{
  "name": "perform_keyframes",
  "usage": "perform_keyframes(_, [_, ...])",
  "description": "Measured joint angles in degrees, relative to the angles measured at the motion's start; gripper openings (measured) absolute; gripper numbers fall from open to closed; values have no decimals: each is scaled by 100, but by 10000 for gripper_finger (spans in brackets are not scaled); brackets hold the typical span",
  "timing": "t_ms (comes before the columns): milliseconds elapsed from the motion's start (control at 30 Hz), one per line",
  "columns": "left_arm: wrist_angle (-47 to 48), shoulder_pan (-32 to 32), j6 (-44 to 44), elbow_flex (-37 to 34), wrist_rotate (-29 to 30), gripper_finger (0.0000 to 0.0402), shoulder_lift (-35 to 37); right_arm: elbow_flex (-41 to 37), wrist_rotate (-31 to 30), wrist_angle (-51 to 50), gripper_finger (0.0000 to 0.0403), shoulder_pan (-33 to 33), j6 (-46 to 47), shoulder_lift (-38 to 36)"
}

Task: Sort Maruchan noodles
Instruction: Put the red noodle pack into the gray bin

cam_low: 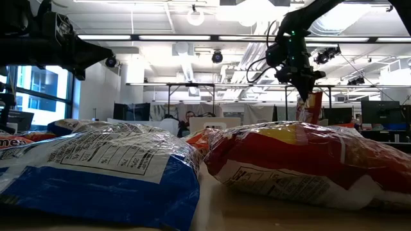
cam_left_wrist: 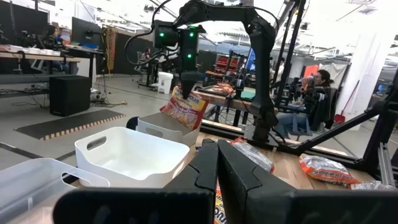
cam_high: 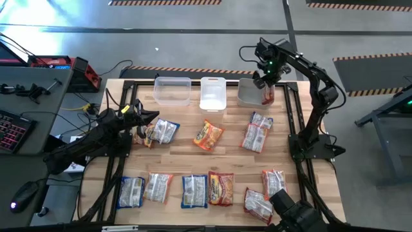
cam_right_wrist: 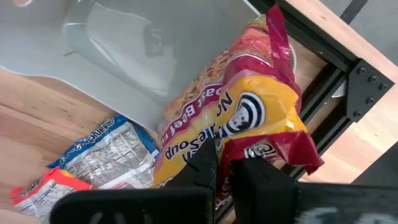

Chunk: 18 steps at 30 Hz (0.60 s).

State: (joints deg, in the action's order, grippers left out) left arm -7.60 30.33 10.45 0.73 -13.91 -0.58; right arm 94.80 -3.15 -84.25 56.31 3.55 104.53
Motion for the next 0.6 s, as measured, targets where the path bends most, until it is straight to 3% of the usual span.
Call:
perform_keyframes(467, [0, 1, 45, 0, 0, 1, 0, -4, -159, 207, 6, -4, -351, 566])
perform_keyframes(600, [0, 1, 40, 0, 0, 1, 0, -4, -632, 184, 38, -137, -349, 566])
